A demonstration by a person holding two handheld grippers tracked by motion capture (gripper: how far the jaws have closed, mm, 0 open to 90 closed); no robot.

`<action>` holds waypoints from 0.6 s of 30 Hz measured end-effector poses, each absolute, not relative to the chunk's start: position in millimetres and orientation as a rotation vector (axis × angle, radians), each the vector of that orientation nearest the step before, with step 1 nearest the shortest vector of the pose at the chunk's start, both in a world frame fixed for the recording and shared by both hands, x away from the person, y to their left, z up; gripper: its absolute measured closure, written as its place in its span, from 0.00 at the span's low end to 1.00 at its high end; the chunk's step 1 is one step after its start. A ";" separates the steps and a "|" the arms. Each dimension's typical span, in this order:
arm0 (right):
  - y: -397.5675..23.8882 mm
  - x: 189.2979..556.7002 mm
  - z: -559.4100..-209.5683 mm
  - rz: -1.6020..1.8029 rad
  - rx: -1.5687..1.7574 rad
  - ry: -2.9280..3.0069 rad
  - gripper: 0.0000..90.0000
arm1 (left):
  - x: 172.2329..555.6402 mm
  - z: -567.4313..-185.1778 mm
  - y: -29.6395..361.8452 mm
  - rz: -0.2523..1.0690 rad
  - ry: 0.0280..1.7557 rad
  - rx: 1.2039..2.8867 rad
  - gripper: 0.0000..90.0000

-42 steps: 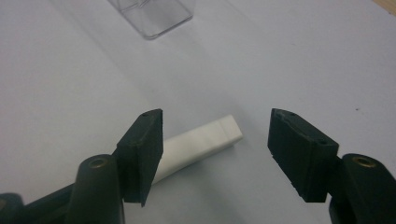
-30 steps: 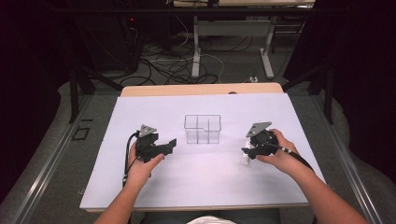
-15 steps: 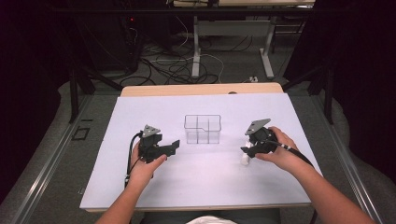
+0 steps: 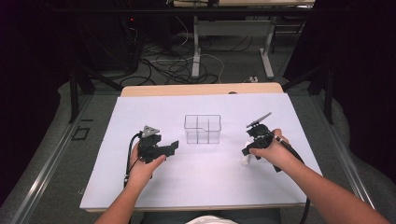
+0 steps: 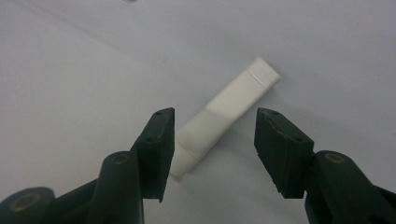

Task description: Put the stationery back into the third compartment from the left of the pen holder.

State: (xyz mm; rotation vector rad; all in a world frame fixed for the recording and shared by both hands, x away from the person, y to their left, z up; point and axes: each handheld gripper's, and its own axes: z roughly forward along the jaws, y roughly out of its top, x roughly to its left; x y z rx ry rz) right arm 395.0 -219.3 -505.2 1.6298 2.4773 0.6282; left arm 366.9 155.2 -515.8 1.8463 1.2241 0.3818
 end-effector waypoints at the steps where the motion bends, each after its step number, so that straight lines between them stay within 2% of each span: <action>1: -220.1 395.8 -505.2 0.645 1.653 2.457 0.53 | 367.0 -515.6 156.1 0.384 1.224 1.852 0.22; 5: -224.2 399.7 -499.2 0.641 1.795 2.422 0.55 | 367.5 -515.8 156.8 0.373 1.231 1.851 0.22; 12: -234.1 406.8 -500.4 0.581 2.017 2.355 0.66 | 367.6 -515.9 158.0 0.368 1.236 1.822 0.22; 18: -237.5 413.1 -504.6 0.593 2.237 2.218 0.66 | 369.5 -516.9 158.0 0.352 1.221 1.824 0.22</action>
